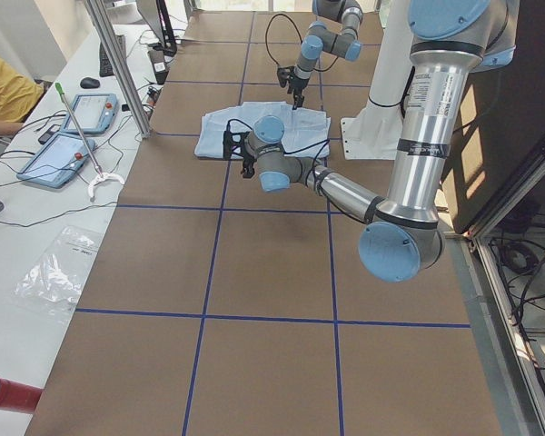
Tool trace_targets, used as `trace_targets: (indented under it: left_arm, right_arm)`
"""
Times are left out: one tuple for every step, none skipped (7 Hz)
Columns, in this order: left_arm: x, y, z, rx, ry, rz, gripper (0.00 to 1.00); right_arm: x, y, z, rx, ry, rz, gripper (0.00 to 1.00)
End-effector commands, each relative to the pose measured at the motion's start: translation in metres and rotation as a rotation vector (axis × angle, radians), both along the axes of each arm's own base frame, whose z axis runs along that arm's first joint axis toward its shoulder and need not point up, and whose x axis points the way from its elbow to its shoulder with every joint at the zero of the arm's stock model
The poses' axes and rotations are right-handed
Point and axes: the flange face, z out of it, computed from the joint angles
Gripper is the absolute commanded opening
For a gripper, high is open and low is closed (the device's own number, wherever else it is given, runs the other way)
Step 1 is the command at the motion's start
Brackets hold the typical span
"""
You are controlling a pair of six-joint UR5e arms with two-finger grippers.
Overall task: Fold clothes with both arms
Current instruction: 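Move the right gripper to the shirt's hem corner nearest the robot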
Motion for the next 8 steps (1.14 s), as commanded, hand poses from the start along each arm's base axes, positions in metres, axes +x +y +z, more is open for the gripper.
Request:
trace_targets:
  left_arm:
    - [0.000, -0.001, 0.000, 0.000, -0.001, -0.002, 0.91]
    - [0.001, 0.000, -0.001, 0.001, 0.000, -0.001, 0.91]
    - [0.002, 0.000, 0.000, 0.000, -0.001, 0.000, 0.91]
    - [0.000, 0.000, -0.001, 0.002, -0.001, -0.005, 0.91]
    - [0.000, -0.001, 0.001, 0.000, -0.002, -0.007, 0.91]
    - [0.000, 0.000, 0.000, -0.002, -0.001, -0.007, 0.91]
    - [0.000, 0.000, -0.002, 0.002, 0.002, -0.009, 0.91]
    - [-0.001, 0.000, -0.004, 0.006, 0.004, -0.012, 0.91]
  right_arm:
    - [-0.020, 0.034, -0.009, -0.240, -0.181, 0.256, 1.00]
    - [-0.025, 0.048, -0.013, -0.393, -0.252, 0.425, 1.00]
    - [-0.026, 0.053, -0.016, -0.493, -0.288, 0.547, 1.00]
    - [-0.028, 0.056, -0.012, -0.579, -0.303, 0.647, 1.00]
    - [-0.027, 0.059, -0.007, -0.666, -0.318, 0.757, 0.99]
    - [-0.027, 0.063, -0.001, -0.765, -0.340, 0.880, 0.98]
    - [-0.025, 0.065, -0.006, -0.818, -0.406, 0.916, 0.95]
    - [-0.021, 0.067, 0.002, -0.856, -0.422, 0.996, 0.93]
